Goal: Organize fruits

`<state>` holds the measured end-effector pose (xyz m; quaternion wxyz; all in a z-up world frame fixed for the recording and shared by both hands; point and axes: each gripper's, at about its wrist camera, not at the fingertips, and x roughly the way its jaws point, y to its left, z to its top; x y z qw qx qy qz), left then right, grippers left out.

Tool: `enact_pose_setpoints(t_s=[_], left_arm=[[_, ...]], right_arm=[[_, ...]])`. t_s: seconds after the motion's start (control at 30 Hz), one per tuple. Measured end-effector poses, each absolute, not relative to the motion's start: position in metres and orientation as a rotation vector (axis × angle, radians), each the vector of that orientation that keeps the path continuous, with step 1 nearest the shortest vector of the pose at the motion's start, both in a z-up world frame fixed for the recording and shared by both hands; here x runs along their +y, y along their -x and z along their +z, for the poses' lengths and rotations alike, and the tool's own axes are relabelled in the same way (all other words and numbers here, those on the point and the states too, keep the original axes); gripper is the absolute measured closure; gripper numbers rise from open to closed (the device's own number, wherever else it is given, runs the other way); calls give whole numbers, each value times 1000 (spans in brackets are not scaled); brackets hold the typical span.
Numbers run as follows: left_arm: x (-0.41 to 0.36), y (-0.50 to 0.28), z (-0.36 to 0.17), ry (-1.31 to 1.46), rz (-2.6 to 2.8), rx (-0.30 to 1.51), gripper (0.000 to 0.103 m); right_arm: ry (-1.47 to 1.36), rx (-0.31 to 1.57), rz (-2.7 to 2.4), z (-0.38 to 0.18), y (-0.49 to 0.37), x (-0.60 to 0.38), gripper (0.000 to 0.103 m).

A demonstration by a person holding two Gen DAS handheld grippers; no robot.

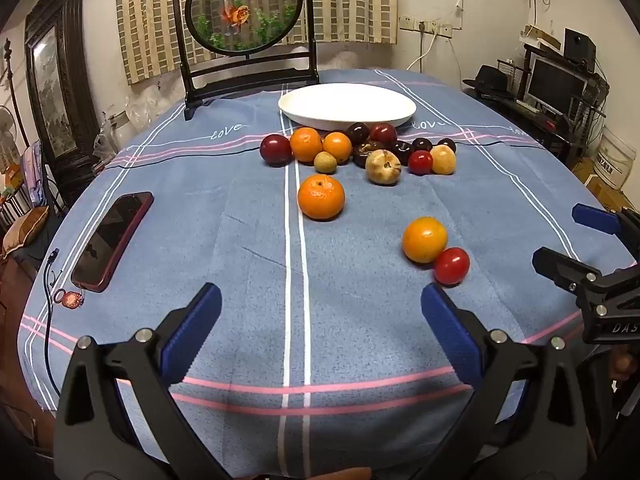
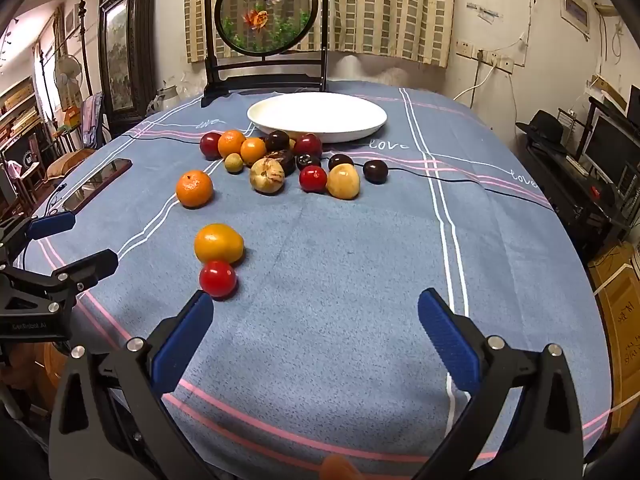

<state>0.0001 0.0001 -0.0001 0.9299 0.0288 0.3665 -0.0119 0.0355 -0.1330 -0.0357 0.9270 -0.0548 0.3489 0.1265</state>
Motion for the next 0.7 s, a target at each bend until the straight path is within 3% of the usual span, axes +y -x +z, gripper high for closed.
enact_pose_setpoints(t_s=[0.7], left_arm=[[0, -2, -3, -53, -20, 764, 2]], right_arm=[[109, 714, 257, -36, -37, -134, 1]])
